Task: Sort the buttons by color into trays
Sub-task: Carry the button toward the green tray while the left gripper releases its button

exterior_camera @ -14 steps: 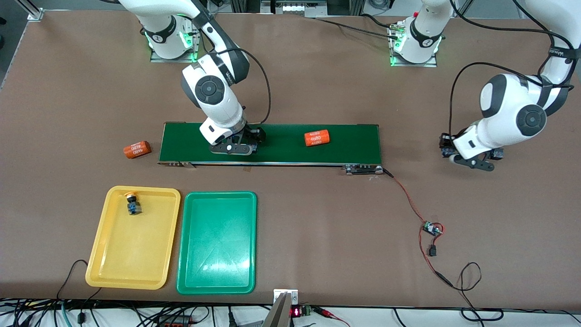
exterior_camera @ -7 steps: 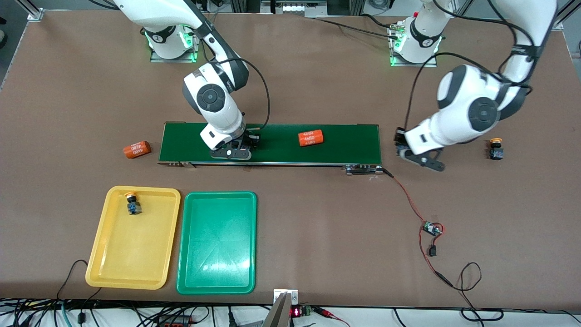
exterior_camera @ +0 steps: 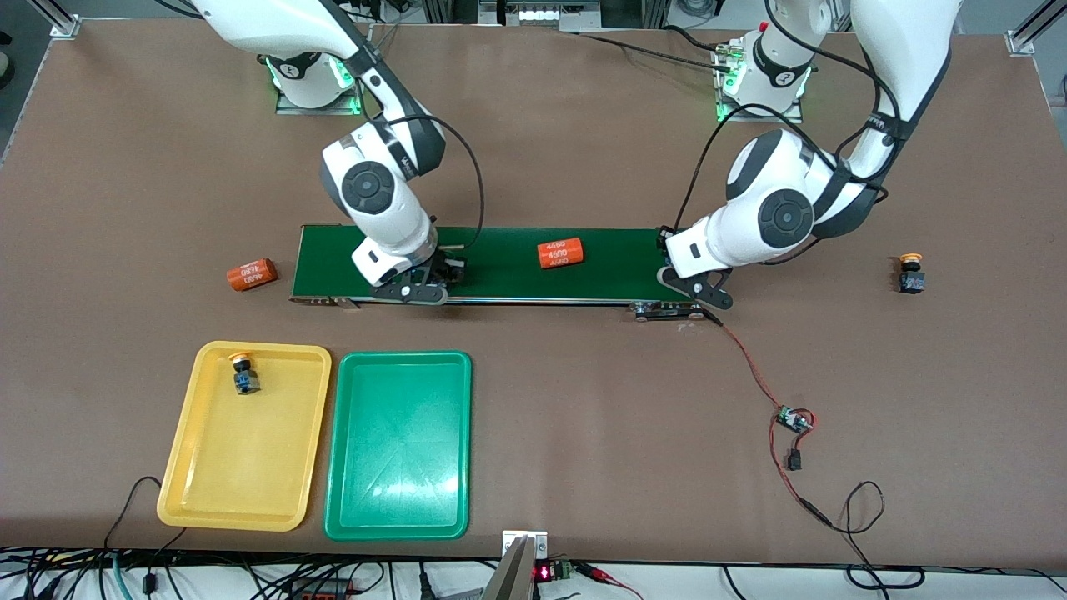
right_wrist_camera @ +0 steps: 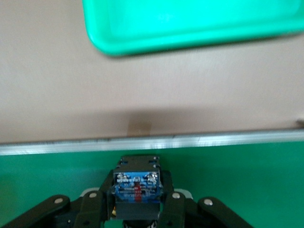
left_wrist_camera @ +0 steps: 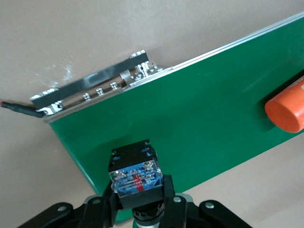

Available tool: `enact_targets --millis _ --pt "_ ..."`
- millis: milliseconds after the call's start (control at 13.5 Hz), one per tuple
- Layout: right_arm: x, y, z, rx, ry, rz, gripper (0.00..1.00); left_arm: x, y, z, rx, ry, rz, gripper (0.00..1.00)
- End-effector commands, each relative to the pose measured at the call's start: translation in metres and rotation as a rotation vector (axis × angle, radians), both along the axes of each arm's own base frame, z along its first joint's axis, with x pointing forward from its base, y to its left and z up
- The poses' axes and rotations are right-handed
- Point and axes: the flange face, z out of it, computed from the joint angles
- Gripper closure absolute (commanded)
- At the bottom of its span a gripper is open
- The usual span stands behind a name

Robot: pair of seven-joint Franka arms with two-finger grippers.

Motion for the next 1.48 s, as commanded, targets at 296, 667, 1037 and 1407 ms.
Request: enact_targets --millis 296,667,1037,1407 --pt "0.103 -0.062 0.078 -0.063 0.04 0.14 0.86 -0.01 -0.026 -0.028 -0.028 0.002 0.015 0.96" --pt "0.179 -0.103 0.034 -0.093 -0.018 0.183 0.85 -0.01 -0.029 -0.025 -0.028 -0.009 -0.003 0.0" --pt "0.195 -0.099 -0.04 -0.081 -0.101 0.185 0.85 0.013 0.049 0.06 0.06 -0.072 0.101 0.0" --pt "0.187 -0.085 -0.067 -0.079 -0.083 0.189 0.85 0.041 0.225 0.053 0.08 -0.026 0.376 0.0"
